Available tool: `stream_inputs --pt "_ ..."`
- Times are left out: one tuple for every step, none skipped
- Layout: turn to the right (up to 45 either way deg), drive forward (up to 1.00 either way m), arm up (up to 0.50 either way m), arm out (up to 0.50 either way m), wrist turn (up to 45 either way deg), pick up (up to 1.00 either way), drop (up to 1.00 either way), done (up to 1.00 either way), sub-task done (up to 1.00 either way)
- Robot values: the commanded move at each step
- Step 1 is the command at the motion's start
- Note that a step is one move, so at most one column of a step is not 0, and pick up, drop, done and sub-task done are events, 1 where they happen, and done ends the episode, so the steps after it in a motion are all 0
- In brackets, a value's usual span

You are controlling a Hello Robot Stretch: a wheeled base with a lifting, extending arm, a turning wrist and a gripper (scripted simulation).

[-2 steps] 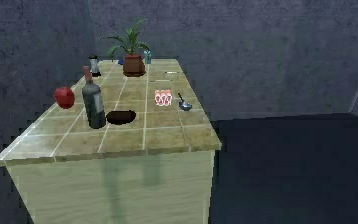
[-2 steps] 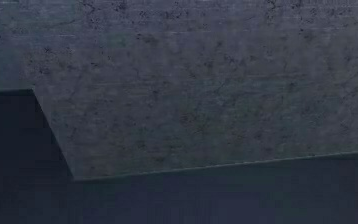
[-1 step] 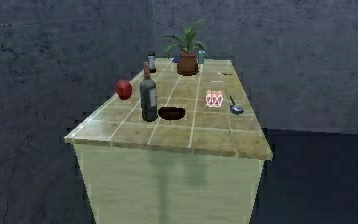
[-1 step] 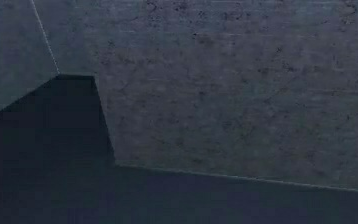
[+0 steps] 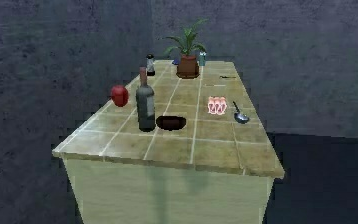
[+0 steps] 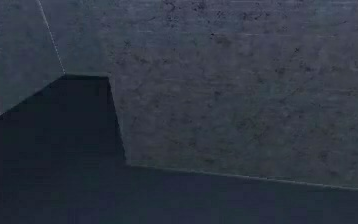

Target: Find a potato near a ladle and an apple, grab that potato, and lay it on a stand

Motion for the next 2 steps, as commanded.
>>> stream_inputs --pt "-45.0 0.0 0.0 0.0 0.0 0.0 0.0 0.0 0.0" --pt "-42.0 0.0 0.0 0.0 0.0 0.0 0.0 0.0 0.0"
